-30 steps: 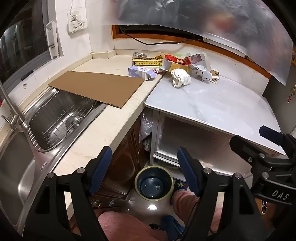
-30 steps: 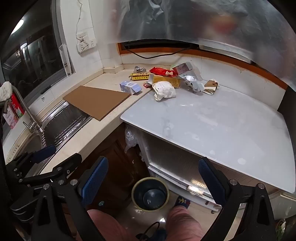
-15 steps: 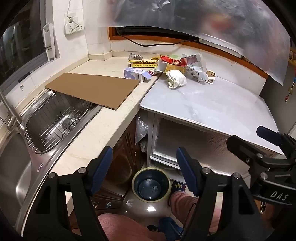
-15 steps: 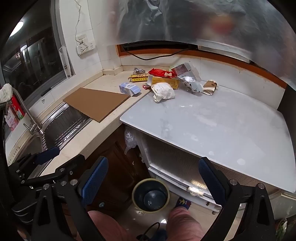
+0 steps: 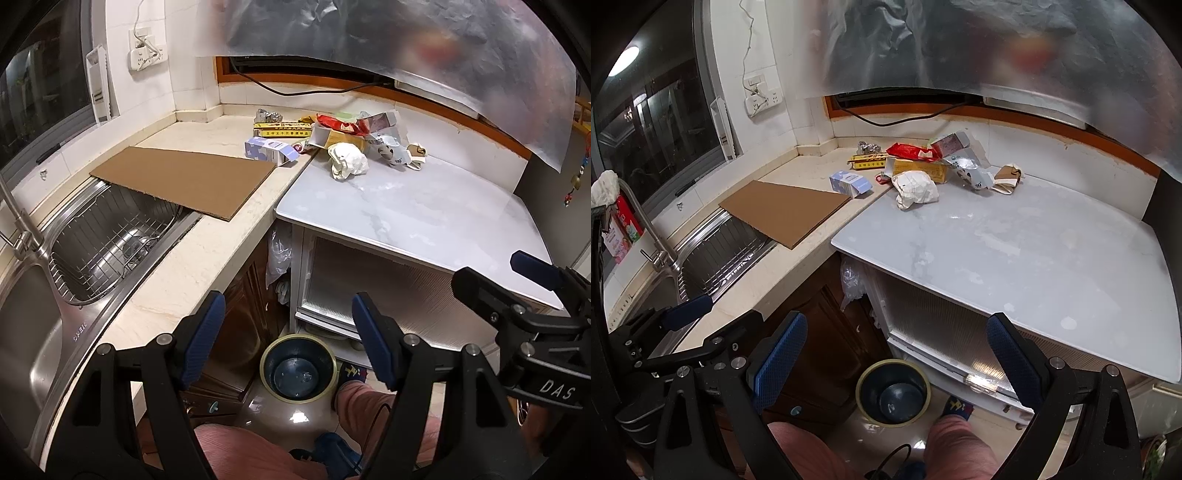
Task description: Collect trash
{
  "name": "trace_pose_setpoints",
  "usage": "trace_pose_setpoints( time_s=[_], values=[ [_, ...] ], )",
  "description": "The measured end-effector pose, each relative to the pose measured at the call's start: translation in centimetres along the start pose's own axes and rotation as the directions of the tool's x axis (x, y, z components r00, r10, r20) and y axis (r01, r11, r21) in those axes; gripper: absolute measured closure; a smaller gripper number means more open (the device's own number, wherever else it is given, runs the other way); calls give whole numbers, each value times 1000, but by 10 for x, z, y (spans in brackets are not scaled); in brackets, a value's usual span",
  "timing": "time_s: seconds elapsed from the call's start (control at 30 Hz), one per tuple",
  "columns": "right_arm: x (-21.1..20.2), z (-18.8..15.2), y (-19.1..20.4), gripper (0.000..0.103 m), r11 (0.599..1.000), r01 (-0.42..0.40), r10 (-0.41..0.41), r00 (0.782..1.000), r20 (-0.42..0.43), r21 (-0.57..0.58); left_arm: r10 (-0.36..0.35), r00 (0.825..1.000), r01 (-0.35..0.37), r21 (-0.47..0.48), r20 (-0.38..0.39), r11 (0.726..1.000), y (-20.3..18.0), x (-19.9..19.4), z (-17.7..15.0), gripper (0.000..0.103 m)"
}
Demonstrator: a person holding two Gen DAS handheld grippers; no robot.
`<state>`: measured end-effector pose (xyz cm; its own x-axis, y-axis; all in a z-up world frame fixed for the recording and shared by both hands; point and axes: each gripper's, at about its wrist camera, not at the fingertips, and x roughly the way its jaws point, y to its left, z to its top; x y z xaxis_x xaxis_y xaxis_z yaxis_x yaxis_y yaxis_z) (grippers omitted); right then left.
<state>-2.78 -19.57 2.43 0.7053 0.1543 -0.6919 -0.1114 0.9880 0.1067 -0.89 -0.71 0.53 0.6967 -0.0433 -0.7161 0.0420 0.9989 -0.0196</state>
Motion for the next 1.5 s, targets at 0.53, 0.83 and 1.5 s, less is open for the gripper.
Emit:
trace_pose_setpoints(
  time_s=[0.53,0.83,1.5],
  values=[
    [-29,-3,-5,4,1000,3,-3,998,55,-9,-22,999,22,4,41,1000,-5,-21,2,34],
    [-41,0,-5,4,1000,4,-2,997,72,-22,-24,998,24,-4,60,1000,-4,-32,5,34],
    [-50,5,-7,4,1000,-7,9,997,82,-27,-21,998,21,6,60,1000,-10,-33,10,34]
  ],
)
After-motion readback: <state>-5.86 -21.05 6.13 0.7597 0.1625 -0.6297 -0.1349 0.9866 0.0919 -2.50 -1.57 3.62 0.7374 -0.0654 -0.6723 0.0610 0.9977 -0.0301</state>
